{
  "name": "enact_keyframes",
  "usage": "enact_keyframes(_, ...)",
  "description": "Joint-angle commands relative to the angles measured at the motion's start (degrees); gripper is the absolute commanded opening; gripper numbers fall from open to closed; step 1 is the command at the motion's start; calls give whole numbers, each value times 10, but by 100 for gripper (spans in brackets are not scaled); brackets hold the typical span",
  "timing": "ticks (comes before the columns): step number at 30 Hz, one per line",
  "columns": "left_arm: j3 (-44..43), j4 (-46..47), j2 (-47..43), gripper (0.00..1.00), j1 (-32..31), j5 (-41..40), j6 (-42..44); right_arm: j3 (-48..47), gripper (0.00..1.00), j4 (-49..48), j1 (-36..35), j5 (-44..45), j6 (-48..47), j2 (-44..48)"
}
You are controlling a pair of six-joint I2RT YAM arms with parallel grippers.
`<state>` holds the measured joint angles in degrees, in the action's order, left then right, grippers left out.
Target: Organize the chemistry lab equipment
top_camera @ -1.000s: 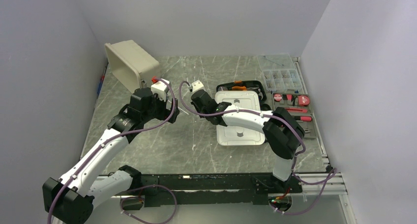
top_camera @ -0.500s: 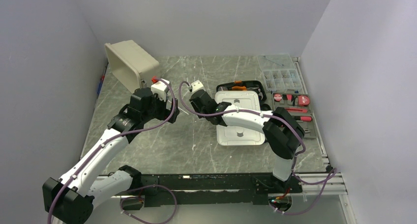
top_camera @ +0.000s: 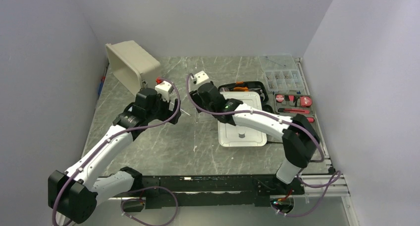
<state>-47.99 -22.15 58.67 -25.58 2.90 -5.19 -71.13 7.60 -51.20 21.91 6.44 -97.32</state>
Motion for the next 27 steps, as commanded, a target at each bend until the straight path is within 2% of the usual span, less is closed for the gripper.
enact_keyframes(1,-11,-12,33,99,10,-16,11,7,62,-11,18,-15,4,72)
enact_keyframes(6,-30,-36,104,96,14,-25,18,77,65,-30,55,-39,26,146)
enact_keyframes(10,-44,-49,167,83,18,-27,26,144,65,-50,102,-71,50,210)
enact_keyframes(13,-48,-59,204,74,31,-69,28,192,65,-64,134,-91,59,260)
enact_keyframes(16,-51,-59,230,66,52,-60,28,229,65,-70,159,-100,60,307)
enact_keyframes(23,-67,-63,304,52,58,-49,33,269,66,-72,197,-125,65,372)
enact_keyframes(27,-80,-69,335,49,59,-60,34,276,66,-71,204,-132,67,395)
